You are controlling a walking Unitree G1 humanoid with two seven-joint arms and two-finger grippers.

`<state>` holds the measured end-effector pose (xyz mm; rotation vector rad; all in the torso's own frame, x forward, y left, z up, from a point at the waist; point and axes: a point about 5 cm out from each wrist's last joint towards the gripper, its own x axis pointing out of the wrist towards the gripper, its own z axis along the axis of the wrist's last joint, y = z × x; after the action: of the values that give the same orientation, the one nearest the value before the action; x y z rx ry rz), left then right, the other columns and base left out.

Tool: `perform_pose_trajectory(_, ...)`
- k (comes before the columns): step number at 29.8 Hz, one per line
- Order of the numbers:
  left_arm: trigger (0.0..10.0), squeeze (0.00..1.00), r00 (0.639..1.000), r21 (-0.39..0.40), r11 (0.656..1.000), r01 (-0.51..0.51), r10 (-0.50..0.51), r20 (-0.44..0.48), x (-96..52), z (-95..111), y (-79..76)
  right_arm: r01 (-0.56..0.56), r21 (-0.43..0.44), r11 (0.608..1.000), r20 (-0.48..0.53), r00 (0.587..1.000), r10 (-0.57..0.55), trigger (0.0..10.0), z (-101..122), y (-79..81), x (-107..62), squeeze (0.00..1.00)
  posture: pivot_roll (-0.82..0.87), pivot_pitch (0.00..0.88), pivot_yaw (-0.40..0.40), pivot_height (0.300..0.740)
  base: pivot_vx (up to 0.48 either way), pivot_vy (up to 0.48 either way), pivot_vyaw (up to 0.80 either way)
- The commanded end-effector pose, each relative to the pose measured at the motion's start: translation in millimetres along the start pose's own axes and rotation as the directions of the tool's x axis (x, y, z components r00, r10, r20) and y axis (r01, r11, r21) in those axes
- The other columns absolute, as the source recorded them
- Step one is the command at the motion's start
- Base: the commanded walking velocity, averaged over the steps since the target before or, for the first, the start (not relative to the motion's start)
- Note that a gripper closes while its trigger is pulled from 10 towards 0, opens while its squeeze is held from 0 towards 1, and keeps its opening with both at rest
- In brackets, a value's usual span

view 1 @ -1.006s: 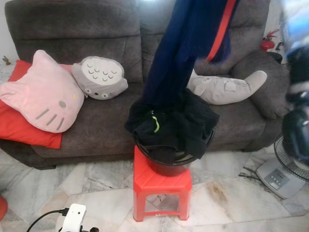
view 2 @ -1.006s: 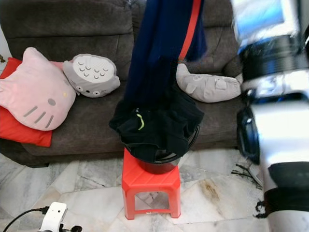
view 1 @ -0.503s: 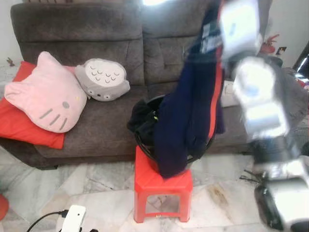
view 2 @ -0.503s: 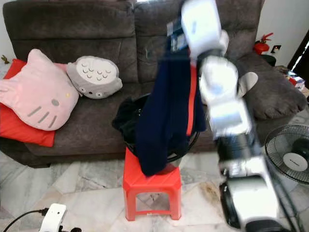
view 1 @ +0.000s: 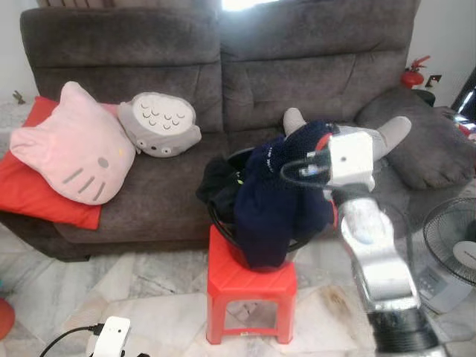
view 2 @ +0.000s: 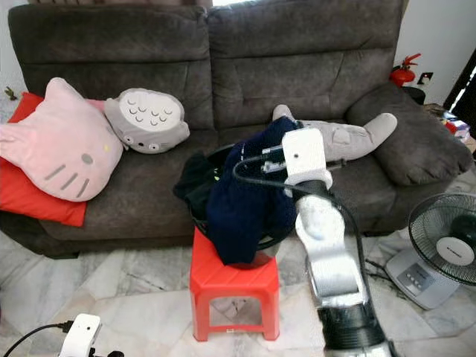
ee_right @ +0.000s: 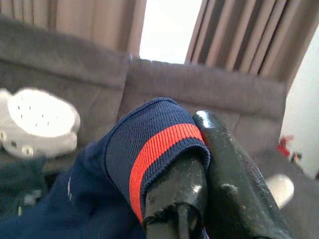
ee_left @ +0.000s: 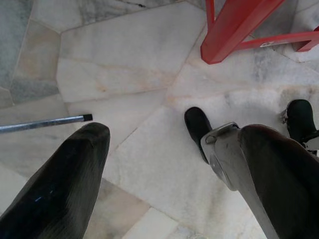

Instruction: Hang hanger

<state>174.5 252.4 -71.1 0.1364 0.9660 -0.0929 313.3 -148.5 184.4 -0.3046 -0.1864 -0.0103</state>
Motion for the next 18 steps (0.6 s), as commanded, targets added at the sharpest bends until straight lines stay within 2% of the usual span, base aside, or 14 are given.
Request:
perform_pose_trajectory(1, 10.0, 0.0, 1.0, 0.009, 1.0, -0.005, 0.005, -0.027, -2.7, -6.0, 5.6, 0.012, 0.007, 1.0, 0.008, 1.0, -0.012, 10.0, 6.4, -1.2, -2.2, 0.0, -0.23, 0.0, 0.047, 0.74, 0.0, 0.0, 0.0)
perform_pose_trajectory(12, 10.0, 0.0, 0.999, 0.023, 1.0, 0.002, -0.001, -0.048, -6.8, -15.4, 10.3, 0.011, 0.0, 1.0, 0.019, 1.0, -0.011, 10.0, 11.9, 2.6, -8.4, 0.0, -0.24, 0.0, 0.069, 0.74, 0.0, 0.0, 0.0)
perform_pose_trajectory(18, 10.0, 0.0, 0.999, 0.016, 1.0, 0.006, -0.005, -0.053, -7.7, -20.0, 8.8, 0.018, -0.004, 1.0, 0.008, 1.0, -0.018, 10.0, 11.6, -0.2, -9.1, 0.0, -0.22, 0.0, 0.059, 0.74, -0.272, 0.0, 0.0)
